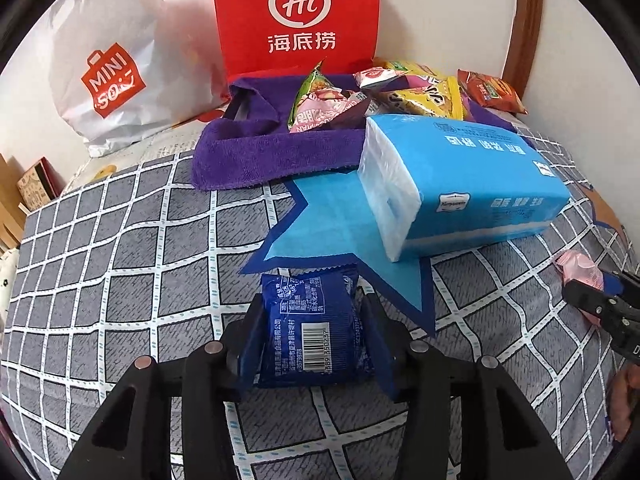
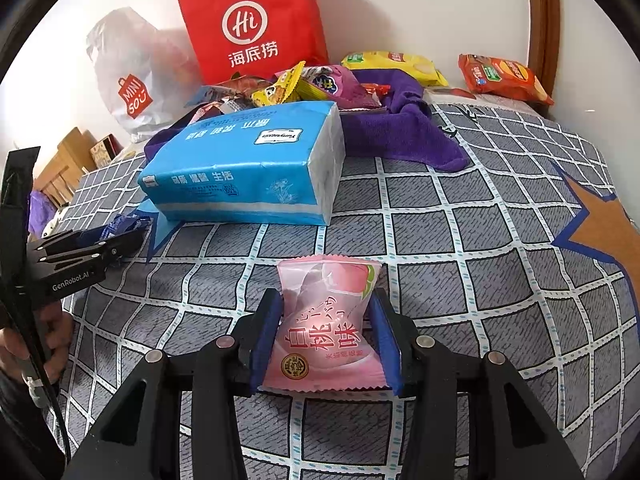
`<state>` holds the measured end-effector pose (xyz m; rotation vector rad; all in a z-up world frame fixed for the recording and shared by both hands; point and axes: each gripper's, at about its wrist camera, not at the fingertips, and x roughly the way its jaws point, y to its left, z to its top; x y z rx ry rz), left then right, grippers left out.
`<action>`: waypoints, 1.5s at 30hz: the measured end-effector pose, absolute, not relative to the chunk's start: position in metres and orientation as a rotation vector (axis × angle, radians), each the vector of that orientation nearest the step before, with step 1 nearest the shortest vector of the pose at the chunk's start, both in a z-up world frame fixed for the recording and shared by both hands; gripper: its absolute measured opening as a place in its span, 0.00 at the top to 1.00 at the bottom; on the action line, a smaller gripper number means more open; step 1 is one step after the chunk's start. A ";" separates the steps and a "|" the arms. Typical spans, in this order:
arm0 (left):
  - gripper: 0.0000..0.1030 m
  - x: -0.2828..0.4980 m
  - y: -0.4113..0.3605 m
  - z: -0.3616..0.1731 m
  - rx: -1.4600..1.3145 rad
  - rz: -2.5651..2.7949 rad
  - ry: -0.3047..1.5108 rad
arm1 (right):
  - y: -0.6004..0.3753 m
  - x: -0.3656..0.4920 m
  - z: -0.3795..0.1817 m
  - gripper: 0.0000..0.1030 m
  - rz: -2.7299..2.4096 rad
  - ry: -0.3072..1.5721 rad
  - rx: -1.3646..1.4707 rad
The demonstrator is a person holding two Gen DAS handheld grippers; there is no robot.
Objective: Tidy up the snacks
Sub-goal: 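Hold the peach candy in the right gripper while the left grasps the dark blue packet, then carry the peach candy in the right gripper while the left carries the blue packet to the towel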
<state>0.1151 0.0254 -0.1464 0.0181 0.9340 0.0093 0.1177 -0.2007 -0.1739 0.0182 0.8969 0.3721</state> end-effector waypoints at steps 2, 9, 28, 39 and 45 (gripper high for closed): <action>0.56 0.115 0.025 -0.147 0.016 0.007 0.934 | -0.200 0.118 -0.175 0.54 0.369 0.898 0.007; 0.46 0.116 0.025 -0.148 0.014 -0.023 0.937 | -0.193 0.117 -0.175 0.49 0.368 0.901 -0.050; 0.62 0.079 0.026 -0.102 -0.052 -0.156 0.938 | -0.201 0.097 -0.134 0.57 0.301 0.812 -0.005; 0.62 0.098 0.006 -0.034 -0.096 -0.266 0.861 | -0.184 0.111 -0.050 0.57 0.279 0.720 -0.006; 0.62 0.123 0.009 -0.013 -0.109 -0.239 0.827 | -0.176 0.131 -0.020 0.57 0.283 0.674 -0.024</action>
